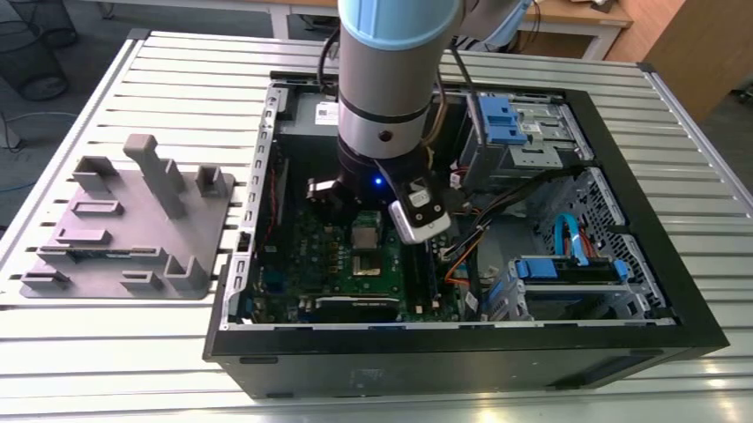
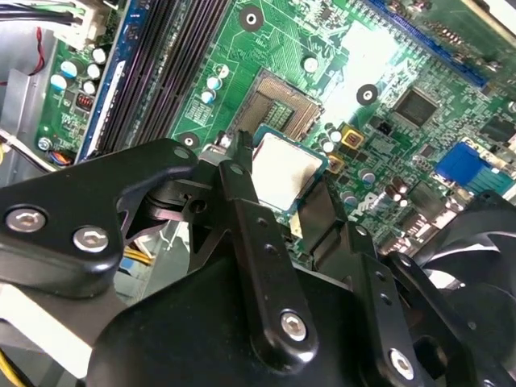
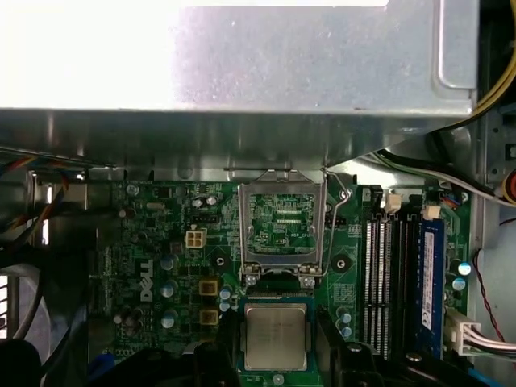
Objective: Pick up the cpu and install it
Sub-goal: 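Pick up the cpu and move it towards the insertion slot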
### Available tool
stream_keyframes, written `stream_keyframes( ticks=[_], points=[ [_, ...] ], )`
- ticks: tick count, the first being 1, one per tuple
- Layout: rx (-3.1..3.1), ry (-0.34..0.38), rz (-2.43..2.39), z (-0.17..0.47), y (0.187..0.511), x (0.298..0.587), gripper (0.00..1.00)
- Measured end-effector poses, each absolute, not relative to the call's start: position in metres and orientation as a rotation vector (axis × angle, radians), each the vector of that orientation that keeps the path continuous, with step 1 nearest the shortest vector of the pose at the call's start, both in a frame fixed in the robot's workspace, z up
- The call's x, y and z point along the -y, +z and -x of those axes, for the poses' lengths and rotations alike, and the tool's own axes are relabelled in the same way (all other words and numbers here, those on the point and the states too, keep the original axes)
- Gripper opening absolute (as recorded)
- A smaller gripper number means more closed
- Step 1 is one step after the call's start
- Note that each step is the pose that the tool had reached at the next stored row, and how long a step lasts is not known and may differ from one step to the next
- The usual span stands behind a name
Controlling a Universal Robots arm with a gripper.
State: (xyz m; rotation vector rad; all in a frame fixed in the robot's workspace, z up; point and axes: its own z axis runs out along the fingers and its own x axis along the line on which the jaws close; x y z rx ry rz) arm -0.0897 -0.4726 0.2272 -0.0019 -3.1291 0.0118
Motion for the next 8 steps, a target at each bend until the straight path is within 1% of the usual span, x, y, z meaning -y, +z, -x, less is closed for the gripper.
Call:
stream_keyframes(
  ticks=[8],
  points=[
    [3.129,0.012,0.002,0.0897,0.2219,0.4727,0.47]
  ],
)
